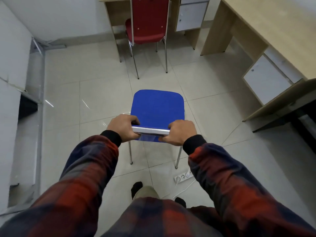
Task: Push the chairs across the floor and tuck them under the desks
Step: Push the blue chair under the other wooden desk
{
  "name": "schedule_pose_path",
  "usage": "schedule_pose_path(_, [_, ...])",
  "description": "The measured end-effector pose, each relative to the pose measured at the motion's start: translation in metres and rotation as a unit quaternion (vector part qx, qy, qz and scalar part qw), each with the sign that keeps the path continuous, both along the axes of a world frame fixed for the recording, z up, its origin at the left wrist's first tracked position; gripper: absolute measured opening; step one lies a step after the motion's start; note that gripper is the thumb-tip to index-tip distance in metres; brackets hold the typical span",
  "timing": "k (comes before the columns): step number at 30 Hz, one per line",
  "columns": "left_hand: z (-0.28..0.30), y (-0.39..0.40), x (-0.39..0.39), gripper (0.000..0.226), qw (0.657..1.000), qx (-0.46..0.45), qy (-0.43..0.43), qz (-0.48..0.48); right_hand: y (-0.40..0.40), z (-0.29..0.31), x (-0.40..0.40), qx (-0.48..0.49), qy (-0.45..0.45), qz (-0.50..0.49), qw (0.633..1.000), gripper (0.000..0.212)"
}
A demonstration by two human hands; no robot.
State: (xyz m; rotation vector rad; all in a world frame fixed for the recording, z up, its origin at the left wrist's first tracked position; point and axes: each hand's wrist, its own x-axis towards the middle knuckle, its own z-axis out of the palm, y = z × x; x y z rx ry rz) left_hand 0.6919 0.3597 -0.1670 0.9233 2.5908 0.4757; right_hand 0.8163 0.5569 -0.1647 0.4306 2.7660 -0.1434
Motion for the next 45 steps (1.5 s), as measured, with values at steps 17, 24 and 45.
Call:
schedule_pose_path(17, [-0.001, -0.064, -0.05, 0.034, 0.999, -0.036, 0.011, -0.022, -0.084, -0.001, -0.029, -0.091, 0.078, -0.091, 0.989, 0.044])
schedule_pose_path(24, [0.002, -0.069, -0.026, 0.038, 0.997, -0.039, 0.071, 0.001, -0.097, -0.003, -0.023, -0.06, 0.063, -0.131, 0.987, 0.058])
schedule_pose_path(45, [-0.01, -0.073, -0.033, 0.035, 0.991, -0.048, 0.106, -0.062, -0.098, -0.005, -0.025, -0.064, 0.089, -0.124, 0.986, 0.05])
